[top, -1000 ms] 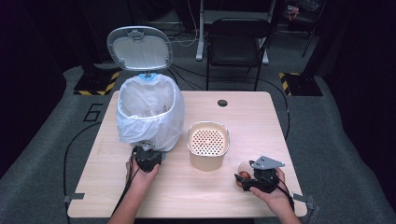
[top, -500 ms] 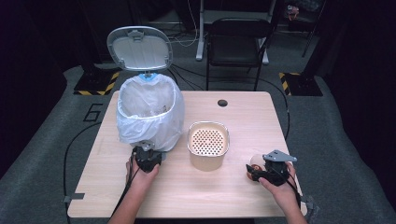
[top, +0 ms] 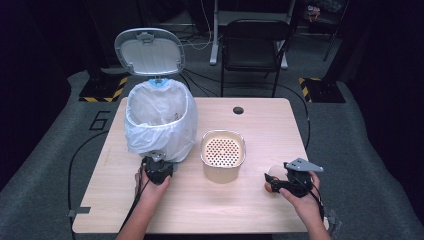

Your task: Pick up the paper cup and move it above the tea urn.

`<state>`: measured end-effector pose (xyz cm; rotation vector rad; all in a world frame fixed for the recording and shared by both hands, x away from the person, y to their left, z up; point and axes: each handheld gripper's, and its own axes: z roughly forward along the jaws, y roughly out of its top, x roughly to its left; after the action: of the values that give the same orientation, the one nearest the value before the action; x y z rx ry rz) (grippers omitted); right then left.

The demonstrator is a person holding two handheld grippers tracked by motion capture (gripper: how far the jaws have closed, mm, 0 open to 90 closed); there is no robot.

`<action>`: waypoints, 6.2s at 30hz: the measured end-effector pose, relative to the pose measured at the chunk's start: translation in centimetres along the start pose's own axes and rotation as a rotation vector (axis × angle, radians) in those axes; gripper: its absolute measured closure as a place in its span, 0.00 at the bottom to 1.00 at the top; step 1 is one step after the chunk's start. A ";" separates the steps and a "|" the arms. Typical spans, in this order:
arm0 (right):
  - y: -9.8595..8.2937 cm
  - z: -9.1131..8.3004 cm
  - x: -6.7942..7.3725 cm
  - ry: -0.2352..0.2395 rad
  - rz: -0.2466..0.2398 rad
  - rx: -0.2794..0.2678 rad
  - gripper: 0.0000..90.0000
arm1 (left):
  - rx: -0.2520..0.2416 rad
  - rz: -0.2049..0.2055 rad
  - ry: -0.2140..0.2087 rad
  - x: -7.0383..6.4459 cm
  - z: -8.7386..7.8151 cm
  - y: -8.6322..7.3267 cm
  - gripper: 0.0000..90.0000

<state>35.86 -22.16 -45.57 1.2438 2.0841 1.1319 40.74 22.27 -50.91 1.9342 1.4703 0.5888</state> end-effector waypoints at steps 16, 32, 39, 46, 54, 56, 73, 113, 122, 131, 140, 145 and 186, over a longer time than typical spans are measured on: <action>6.8 2.0 2.5 0.134 -0.028 -0.028 0.41 | 0.002 0.002 0.000 0.0 0.0 0.0 0.66; 8.4 6.1 4.3 0.195 0.017 0.088 0.61 | -0.001 0.001 -0.003 0.0 0.0 0.0 0.66; 7.9 5.3 4.9 0.216 -0.062 0.127 0.73 | -0.001 0.001 -0.004 0.0 0.0 0.0 0.66; 6.6 3.7 5.2 0.258 -0.081 0.110 0.75 | 0.000 0.002 -0.004 0.0 0.0 0.0 0.66; 4.8 1.7 5.7 0.327 -0.105 0.076 0.70 | 0.001 0.003 -0.004 0.0 0.0 0.0 0.66; 4.8 1.4 5.8 0.334 -0.097 0.058 0.63 | 0.001 0.003 -0.004 0.0 0.0 0.0 0.66; 2.8 -1.0 1.7 0.090 -0.052 -0.047 0.25 | -0.002 0.001 -0.004 0.0 0.0 0.0 0.66; -1.2 -0.1 -1.1 -0.003 -0.010 0.007 0.16 | -0.002 0.001 -0.004 0.0 0.0 0.0 0.66; -2.2 1.1 -1.2 0.017 -0.010 0.049 0.23 | -0.001 0.001 -0.004 0.0 0.0 0.0 0.66; -2.5 1.5 -1.4 0.022 -0.017 0.051 0.29 | 0.000 0.001 -0.005 0.0 0.0 0.0 0.66; -2.0 1.4 -1.3 0.028 -0.022 0.043 0.29 | 0.001 0.003 -0.005 0.0 0.0 0.0 0.66; -1.3 1.3 -1.4 0.036 -0.025 0.032 0.29 | 0.004 0.006 -0.006 0.1 0.0 0.0 0.66; 8.1 5.1 0.7 0.223 -0.258 -0.025 0.33 | -0.002 -0.002 -0.006 0.0 0.0 0.1 0.66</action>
<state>43.22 -17.33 -41.67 0.8377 2.3047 1.2168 40.81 22.25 -50.89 1.9316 1.4673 0.5824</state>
